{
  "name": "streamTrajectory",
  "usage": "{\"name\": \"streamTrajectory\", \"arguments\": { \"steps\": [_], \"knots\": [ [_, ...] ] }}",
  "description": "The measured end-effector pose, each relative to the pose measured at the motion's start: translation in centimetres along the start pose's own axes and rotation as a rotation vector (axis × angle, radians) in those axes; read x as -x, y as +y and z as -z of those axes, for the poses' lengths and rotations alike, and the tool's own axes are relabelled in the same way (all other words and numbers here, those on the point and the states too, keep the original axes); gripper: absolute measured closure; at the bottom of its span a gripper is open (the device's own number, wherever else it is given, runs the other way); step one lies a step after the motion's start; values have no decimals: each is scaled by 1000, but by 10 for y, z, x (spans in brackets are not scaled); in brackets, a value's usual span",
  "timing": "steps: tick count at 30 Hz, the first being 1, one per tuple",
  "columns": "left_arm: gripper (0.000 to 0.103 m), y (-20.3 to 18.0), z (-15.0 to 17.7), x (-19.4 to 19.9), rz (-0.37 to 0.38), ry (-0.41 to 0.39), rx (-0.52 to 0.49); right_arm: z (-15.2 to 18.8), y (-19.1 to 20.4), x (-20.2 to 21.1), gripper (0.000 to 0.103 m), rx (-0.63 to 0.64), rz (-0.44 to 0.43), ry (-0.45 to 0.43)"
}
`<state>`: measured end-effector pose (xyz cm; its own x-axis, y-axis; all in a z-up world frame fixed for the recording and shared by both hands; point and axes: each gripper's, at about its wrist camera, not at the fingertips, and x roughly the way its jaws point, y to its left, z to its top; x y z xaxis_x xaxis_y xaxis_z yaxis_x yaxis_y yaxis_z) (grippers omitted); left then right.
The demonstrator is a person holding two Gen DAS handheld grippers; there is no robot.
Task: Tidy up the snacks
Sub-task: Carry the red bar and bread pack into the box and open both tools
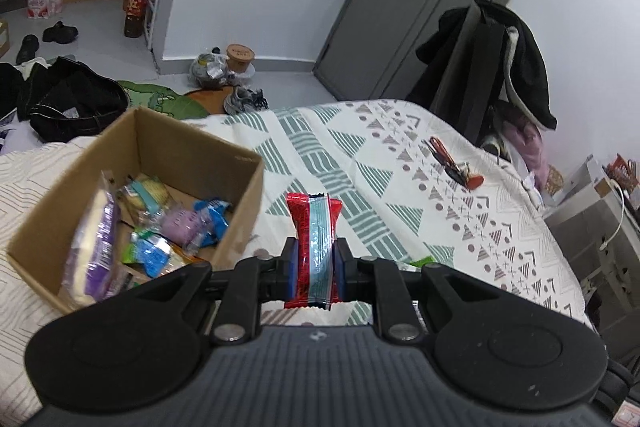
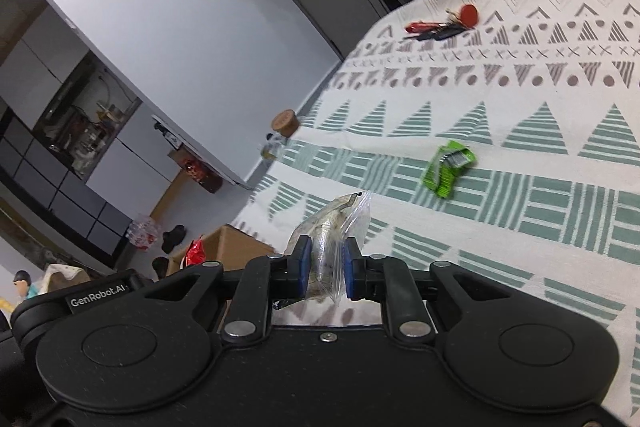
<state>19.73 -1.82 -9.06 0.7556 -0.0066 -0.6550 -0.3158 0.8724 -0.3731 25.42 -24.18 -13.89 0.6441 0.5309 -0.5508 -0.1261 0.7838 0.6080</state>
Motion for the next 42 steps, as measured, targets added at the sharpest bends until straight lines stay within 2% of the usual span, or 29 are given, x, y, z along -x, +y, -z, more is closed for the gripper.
{"name": "streamTrajectory", "arguments": {
  "steps": [11,22,33,37,42],
  "knots": [
    [86,26,-24,31,-6,-60,61,-3,51,10,87,55,-67,-31],
    [86,62,-42,45,-33,-76,127,-1,92,8,87,97,-109,-38],
    [86,99,-54,50,-63,-86,188,9,126,-11,89,139,-148,-12],
    [86,112,-56,45,-70,-75,216,15,135,-22,89,150,-153,9],
    [86,121,-55,31,-46,-33,238,23,142,-37,89,158,-142,31]
  ]
}}
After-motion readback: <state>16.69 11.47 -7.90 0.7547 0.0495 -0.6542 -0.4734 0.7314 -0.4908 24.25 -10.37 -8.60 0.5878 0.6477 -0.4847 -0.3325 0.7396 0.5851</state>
